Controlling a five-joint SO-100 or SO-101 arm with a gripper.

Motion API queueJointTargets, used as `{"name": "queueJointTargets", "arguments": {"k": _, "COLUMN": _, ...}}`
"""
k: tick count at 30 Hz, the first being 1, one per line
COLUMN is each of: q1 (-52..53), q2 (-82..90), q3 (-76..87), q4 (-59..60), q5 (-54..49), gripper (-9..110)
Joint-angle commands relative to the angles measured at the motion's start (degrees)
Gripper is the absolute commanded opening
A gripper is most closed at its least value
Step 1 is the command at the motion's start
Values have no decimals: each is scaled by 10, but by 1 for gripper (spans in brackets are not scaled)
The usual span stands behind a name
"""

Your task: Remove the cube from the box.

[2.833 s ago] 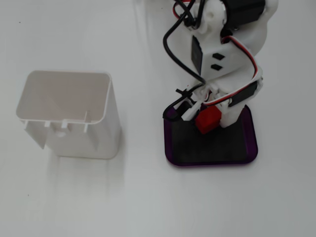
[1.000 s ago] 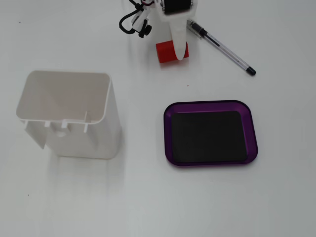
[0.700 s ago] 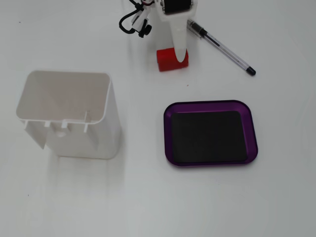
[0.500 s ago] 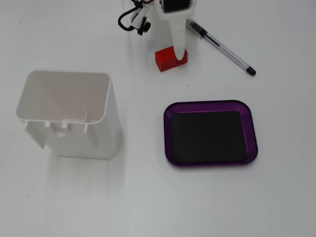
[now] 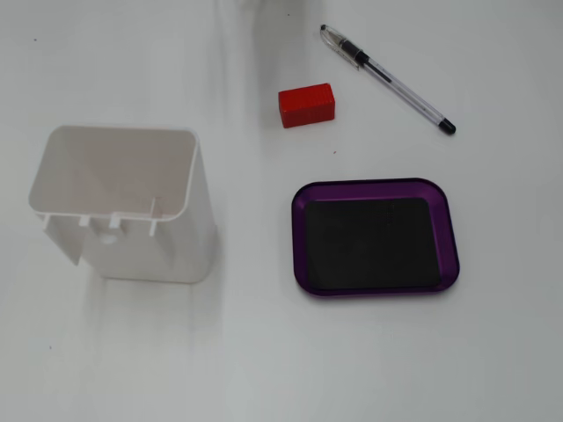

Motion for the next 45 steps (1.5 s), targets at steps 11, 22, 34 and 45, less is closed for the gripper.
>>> {"name": "queueJointTargets", "arguments": {"k": 11, "q1": 8, "q2": 175, "q3": 257, "q4": 33, "q5": 7, "gripper": 13}}
{"name": "queueJointTargets", "arguments": {"k": 22, "q1": 2, "q2": 188, "q3": 302, "q4": 49, "q5": 7, "gripper": 0}}
{"name": "queueJointTargets", "arguments": {"k": 34, "q1": 5, "q2": 186, "q3": 316, "q4": 41, "q5": 7, "gripper": 0}}
{"name": "queueJointTargets", "arguments": {"k": 45, "q1": 5, "q2": 186, "q3": 316, "q4": 41, "q5": 7, "gripper": 0}}
